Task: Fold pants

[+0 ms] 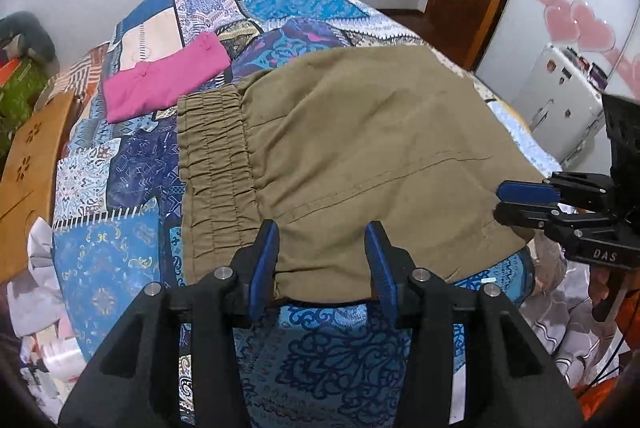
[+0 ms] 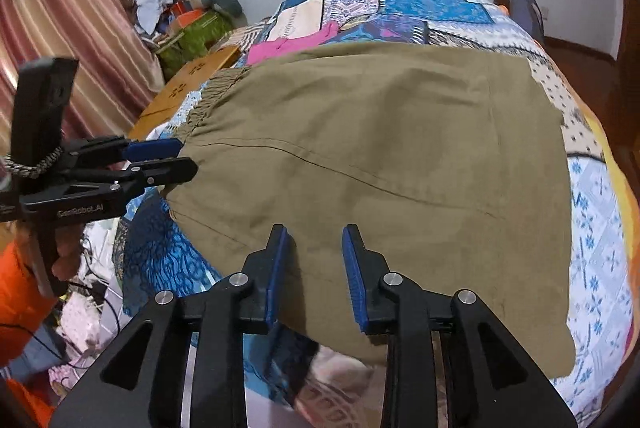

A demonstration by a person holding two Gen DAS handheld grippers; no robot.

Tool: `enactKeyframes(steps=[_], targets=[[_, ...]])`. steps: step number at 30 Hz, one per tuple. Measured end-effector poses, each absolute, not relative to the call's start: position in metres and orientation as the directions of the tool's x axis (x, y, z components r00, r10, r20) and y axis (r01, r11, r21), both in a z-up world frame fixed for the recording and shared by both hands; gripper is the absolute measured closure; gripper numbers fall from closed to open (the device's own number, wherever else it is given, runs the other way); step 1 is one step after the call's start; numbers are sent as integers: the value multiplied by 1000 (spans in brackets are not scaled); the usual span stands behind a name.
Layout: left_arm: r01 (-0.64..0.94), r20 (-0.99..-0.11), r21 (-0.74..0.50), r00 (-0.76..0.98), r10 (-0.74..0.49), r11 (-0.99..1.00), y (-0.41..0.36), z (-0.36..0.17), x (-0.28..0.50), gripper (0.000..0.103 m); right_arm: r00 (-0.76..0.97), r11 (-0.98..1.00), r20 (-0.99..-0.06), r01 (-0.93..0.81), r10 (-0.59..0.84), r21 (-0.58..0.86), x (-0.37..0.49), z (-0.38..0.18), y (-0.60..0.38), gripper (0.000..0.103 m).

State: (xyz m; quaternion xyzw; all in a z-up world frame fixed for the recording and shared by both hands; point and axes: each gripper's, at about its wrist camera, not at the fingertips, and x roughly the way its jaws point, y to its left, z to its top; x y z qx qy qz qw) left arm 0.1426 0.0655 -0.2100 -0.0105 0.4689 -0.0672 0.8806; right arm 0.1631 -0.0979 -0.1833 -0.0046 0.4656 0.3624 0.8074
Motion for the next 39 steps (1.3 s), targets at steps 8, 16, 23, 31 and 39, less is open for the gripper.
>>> enactKeyframes(steps=[8, 16, 23, 31, 39], targets=[[79, -824, -44, 560, -82, 996, 77, -207, 128, 57, 357, 834, -811, -485, 462, 262, 163, -193, -159, 77], [31, -833, -110, 542, -109, 993, 99, -219, 122, 43, 360, 864, -832, -439, 422, 249, 159, -202, -194, 78], [16, -833, -90, 547, -84, 996, 103, -202, 122, 43, 372, 871, -849, -456, 375, 185, 157, -195, -187, 76], [-23, -787, -79, 616, -48, 997, 115, -159, 146, 43, 483, 874, -789, -466, 380, 136, 177, -157, -192, 66], [-68, -791, -80, 612, -22, 994, 123, -161, 203, 43, 561, 883, -733, -454, 385, 117, 228, -132, -186, 60]])
